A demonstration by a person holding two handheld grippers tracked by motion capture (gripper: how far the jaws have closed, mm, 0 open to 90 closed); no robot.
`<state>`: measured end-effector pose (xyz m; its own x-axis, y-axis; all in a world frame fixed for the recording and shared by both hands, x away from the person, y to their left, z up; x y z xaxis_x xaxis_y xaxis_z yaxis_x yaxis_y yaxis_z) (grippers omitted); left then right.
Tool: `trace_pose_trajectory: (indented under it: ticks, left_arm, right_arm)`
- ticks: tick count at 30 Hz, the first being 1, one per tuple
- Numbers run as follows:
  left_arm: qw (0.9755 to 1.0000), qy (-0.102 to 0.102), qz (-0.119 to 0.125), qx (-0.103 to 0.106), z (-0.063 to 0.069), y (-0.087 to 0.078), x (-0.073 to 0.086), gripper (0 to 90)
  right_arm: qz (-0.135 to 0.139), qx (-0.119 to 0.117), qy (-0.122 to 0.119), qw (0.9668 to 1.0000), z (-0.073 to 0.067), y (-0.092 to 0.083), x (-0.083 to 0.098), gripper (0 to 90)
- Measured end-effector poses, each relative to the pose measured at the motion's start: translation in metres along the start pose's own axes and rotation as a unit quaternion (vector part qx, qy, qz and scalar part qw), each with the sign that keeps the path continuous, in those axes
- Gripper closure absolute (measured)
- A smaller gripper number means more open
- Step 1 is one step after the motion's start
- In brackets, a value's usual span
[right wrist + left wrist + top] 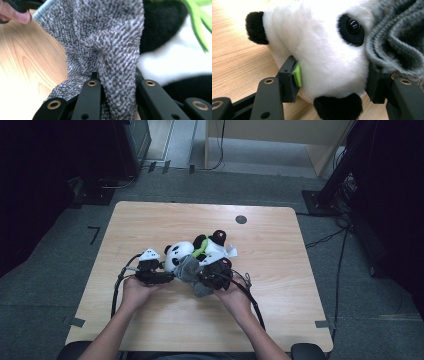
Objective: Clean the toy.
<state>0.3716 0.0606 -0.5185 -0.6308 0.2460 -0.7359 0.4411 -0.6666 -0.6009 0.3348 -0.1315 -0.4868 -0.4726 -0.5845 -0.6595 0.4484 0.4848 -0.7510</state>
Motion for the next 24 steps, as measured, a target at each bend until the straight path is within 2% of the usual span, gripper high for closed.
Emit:
trace_pose_trajectory:
  ticks: [10, 17, 24]
  left_arm:
    - [1.0, -0.004, -0.001, 0.003, -0.001, 0.0, -0.001, 39.3]
    - [1.0, -0.006, -0.002, 0.003, 0.0, 0.0, -0.001, 39.7]
    - [1.0, -0.006, -0.003, 0.003, 0.0, 0.0, -0.001, 40.0]
  right_arm:
    - [0.001, 0.004, 0.015, 0.9999, 0.012, -0.013, 0.016, 79.0]
    - [0.017, 0.001, 0.053, 0.9985, 0.03, -0.03, 0.022, 78.9]
    - [0.02, 0.002, 0.063, 0.9978, 0.041, -0.04, 0.027, 79.0]
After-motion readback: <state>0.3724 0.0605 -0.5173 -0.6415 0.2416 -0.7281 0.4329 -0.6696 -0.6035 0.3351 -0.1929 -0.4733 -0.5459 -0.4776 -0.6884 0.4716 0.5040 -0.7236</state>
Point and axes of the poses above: each handheld gripper's, and its own axes: y roughly forward along the jaws, x roughly out of its underside, z roughly to its right, the point moved 5 cm from there along y, roughly forward along the jaws, and after that the axes turned 5 degrees about -y, right-handed, at the moved point
